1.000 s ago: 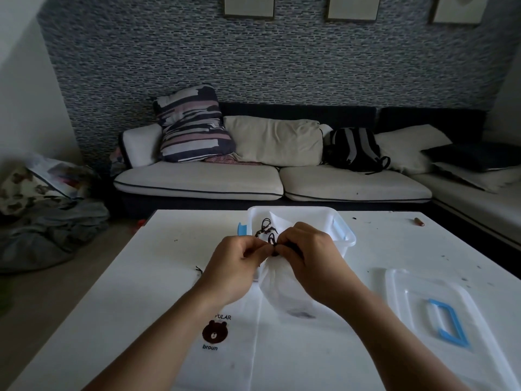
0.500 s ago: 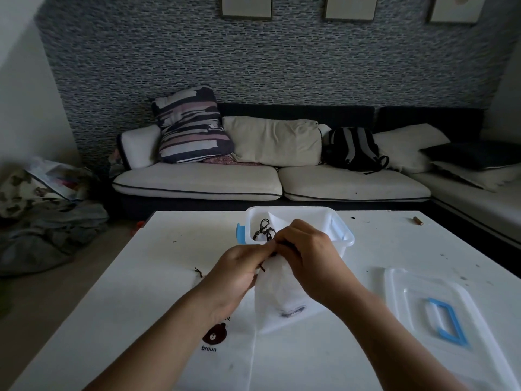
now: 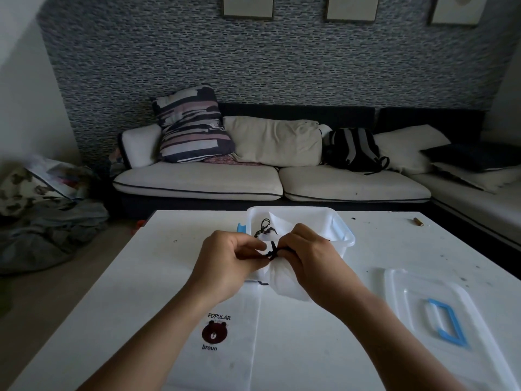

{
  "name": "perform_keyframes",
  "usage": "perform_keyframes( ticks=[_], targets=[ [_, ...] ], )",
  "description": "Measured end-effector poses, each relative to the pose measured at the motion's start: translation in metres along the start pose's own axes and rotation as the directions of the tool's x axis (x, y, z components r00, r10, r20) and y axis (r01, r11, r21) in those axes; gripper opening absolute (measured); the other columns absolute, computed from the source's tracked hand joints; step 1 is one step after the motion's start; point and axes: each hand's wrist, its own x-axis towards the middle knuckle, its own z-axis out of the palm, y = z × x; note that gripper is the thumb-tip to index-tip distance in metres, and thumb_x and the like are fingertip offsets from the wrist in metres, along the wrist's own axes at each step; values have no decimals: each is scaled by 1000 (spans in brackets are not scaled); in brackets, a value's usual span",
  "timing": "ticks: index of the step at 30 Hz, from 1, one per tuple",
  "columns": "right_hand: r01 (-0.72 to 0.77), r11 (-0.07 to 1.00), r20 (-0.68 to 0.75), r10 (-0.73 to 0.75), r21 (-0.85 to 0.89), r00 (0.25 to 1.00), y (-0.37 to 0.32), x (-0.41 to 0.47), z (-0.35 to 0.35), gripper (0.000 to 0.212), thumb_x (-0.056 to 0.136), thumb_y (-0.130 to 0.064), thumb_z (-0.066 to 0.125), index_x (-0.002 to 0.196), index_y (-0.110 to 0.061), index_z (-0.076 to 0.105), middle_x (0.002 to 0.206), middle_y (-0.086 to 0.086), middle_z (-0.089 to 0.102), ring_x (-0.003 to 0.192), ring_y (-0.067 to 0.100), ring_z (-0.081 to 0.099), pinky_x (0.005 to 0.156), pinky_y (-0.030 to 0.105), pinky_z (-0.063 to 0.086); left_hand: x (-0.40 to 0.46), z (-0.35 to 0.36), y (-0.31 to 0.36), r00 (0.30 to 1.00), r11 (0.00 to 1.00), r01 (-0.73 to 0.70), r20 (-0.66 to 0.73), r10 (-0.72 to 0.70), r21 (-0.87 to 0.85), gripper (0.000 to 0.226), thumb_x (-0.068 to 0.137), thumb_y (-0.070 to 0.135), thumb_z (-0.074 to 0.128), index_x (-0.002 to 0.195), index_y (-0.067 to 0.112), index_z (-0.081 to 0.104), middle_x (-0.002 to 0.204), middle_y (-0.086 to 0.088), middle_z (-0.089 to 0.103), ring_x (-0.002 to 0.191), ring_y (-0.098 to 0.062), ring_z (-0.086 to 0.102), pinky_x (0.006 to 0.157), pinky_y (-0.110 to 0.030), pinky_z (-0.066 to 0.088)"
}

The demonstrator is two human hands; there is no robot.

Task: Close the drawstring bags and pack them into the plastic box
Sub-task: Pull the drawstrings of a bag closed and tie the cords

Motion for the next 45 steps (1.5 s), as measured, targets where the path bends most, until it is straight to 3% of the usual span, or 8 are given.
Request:
perform_keyframes(
  ticks=[10,14,21,30,34,36,41,45],
  targets=[
    [-52,989,29,49,135,998,-3,4,-2,8,93,-12,65,89,-13,71,83,-3,62,78,10,56,70,16,44,-7,-4,-2,949,870,-229,-98,299,436,8,76,13,77,78,20,75,73,12,68,67,-4,63,65,-27,54],
    [-144,962,60,134,233,989,-6,4,-5,8,93,-14,66,87,-16,71,74,-11,62,70,5,55,63,11,38,-4,2,-4,971,977,-67,-214,110,200,11,89,11,64,78,13,65,71,3,70,67,-14,68,66,-40,59],
    [-454,668,249,385,590,889,1,3,-20,34,86,-9,75,114,-22,59,59,-2,54,49,16,45,48,21,39,-1,2,-12,953,864,-105,-198,229,492,12,93,20,56,85,16,48,69,1,59,63,-22,60,58,-41,53],
    [-489,599,244,446,634,861,13,4,-30,29,85,-5,76,110,-15,66,60,-1,60,51,20,52,58,33,41,9,-1,-15,961,753,-88,-145,237,652,16,96,24,57,89,17,43,76,0,61,63,-19,60,49,-22,43],
    [-481,547,215,479,685,851,16,4,-24,31,84,2,74,110,-13,68,70,8,58,62,21,62,66,33,54,10,17,-15,974,980,199,-105,-200,-23,11,103,20,42,100,14,51,84,-9,71,68,-27,71,57,-43,61],
    [-473,509,234,464,719,854,15,1,-13,34,82,-6,79,112,-20,68,89,6,62,78,19,67,75,34,59,7,29,-5,872,725,458,99,-480,-515,27,106,17,32,118,4,52,86,-18,75,67,-33,74,55,-38,60],
    [-367,921,123,353,126,927,14,-4,5,99,63,-57,85,145,-39,32,141,-16,39,118,9,49,96,31,49,13,38,11,862,427,422,207,-463,-799,33,107,19,34,126,-1,52,98,-24,75,80,-36,75,59,-38,61],
    [-378,926,-26,377,-11,926,24,-1,10,24,91,-34,66,114,-32,59,99,-7,68,87,23,62,72,32,49,26,36,13,903,347,341,201,-381,-874,27,103,12,37,105,0,61,100,-24,74,83,-34,75,68,-38,62]
  ],
)
